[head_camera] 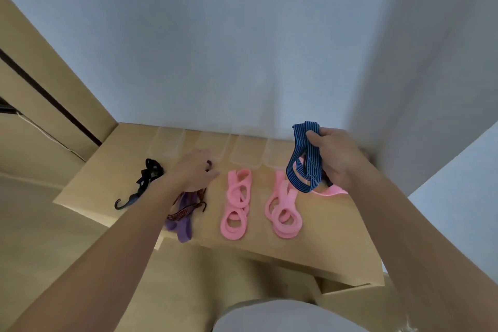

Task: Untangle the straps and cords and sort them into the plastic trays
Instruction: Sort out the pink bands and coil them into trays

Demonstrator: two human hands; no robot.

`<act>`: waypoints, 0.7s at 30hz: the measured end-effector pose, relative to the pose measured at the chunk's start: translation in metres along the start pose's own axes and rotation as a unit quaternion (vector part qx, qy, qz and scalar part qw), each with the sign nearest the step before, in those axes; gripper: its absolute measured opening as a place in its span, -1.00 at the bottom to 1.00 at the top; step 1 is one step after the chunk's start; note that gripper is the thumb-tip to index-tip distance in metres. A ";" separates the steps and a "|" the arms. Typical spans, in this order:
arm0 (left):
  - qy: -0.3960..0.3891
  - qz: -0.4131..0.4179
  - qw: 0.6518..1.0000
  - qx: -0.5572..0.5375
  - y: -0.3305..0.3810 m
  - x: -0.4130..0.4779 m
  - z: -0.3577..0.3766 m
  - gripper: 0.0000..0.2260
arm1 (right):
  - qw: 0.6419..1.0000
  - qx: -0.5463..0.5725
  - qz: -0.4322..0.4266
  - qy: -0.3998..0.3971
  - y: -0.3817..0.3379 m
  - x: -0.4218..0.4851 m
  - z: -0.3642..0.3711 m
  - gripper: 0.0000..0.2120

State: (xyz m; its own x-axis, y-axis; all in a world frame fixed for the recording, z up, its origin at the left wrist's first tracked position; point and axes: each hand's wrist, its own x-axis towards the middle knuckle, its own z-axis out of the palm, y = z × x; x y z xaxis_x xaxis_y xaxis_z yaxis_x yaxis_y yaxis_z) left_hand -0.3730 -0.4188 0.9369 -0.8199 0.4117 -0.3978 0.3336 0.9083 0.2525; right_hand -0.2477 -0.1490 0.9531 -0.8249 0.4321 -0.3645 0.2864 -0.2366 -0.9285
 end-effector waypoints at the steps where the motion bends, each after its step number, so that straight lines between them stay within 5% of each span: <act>1: 0.007 -0.004 1.000 -0.002 -0.016 -0.005 -0.003 -0.47 | 1.000 -0.001 -0.004 -0.007 0.000 -0.001 0.014 -0.78; 9: 0.011 -0.004 0.999 -0.037 -0.139 -0.041 -0.014 -0.26 | 0.999 0.024 -0.004 -0.034 0.020 -0.008 0.142 -0.80; 21: -0.034 -0.032 0.995 -0.092 -0.272 -0.061 -0.004 -0.29 | 0.999 0.011 0.032 0.006 0.071 -0.004 0.294 -0.79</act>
State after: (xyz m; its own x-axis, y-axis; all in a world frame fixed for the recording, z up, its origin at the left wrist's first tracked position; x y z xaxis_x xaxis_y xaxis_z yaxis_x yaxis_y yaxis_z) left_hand -0.4159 -0.6915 0.8963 -0.8014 0.3625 -0.4757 0.1850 0.9066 0.3792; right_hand -0.3673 -0.4233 0.9099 -0.7995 0.4256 -0.4238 0.3276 -0.2825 -0.9016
